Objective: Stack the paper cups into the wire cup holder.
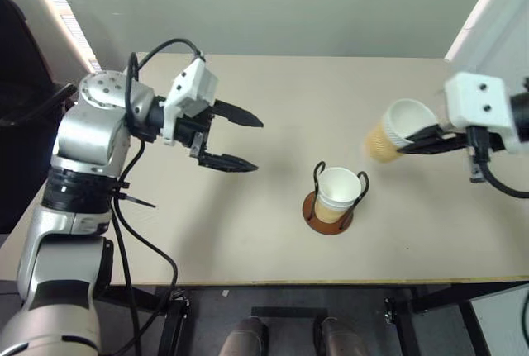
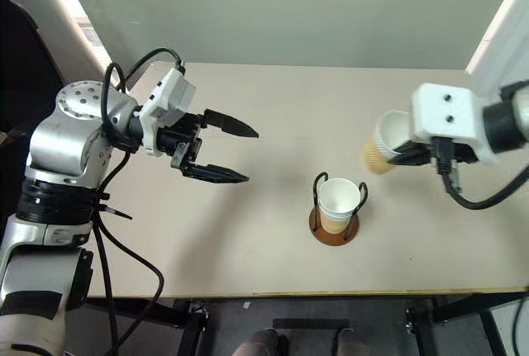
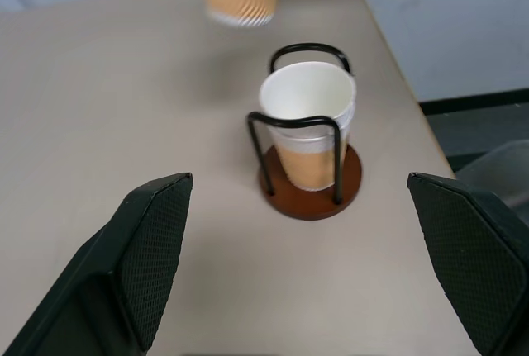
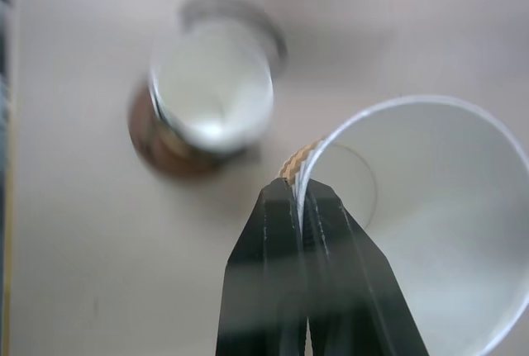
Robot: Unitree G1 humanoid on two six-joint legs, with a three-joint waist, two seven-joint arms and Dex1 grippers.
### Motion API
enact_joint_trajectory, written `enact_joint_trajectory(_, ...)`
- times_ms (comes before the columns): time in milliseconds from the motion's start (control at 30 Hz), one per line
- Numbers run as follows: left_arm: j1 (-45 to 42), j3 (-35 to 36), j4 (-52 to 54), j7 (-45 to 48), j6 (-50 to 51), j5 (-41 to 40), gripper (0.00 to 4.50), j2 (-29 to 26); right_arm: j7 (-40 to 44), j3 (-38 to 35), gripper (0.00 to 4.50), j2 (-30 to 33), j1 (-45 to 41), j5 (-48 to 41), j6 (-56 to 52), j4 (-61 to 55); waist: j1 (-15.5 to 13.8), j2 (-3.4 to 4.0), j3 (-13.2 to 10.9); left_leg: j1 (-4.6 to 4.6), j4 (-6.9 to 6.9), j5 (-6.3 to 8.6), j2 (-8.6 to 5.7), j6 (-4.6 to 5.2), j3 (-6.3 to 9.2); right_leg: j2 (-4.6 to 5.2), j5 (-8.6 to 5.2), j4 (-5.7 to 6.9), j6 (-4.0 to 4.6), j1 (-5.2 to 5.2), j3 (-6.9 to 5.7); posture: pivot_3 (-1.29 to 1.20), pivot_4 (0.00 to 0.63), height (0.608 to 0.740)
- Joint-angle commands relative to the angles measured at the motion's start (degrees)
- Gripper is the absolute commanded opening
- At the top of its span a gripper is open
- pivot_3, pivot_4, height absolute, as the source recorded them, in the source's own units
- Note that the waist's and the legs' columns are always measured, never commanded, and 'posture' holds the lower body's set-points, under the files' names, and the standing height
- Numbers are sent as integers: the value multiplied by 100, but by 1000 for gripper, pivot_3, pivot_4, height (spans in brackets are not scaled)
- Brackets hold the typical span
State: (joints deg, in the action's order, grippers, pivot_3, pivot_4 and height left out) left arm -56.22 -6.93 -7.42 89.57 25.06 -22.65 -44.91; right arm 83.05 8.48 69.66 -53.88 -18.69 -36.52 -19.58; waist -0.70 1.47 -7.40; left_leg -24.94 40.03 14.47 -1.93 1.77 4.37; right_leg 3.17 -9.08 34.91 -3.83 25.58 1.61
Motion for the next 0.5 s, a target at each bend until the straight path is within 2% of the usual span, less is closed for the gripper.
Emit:
enact_joint_trajectory(33,-25,57,223,87,16,-121,4500,-34,108,299,44,-272,-458,-73,-296,-248,-1,0,0,-1,0,-1,-1,-2,-1,-1,0,0,1,2,-1,0,150,740)
enact_joint_trajectory(167,-39,49,249,81,35,-137,4500,-40,120,522,44,-476,-466,34,-326,-338,-10,0,0,-2,-1,-3,0,-5,6,-1,-9,-1,14,2,-4,0,150,740)
enact_joint_trajectory(500,-41,62,239,65,37,-143,4500,-82,282,669,44,-480,-258,161,-178,-496,-7,0,0,-2,-3,-4,0,-9,6,0,-31,2,49,3,-4,0,150,740)
